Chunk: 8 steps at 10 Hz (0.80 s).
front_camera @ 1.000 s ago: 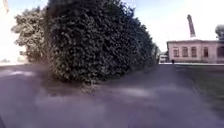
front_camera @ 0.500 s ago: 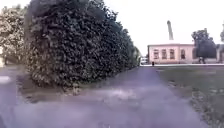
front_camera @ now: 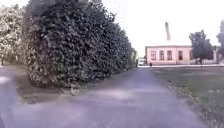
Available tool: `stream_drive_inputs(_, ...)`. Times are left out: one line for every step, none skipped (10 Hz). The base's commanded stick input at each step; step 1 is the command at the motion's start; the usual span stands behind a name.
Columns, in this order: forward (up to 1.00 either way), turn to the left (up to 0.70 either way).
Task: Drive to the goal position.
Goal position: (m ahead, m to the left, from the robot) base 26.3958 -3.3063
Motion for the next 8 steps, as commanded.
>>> stream_drive_inputs(0.00,-0.70)
stream_drive_inputs(0.00,-0.70)
stream_drive_inputs(0.00,-0.68)
stream_drive_inputs(0.21,-0.44)
stream_drive_inputs(0.70,0.00)
stream_drive_inputs(0.70,0.00)
stream_drive_inputs(0.70,0.00)
stream_drive_inputs(0.70,0.00)
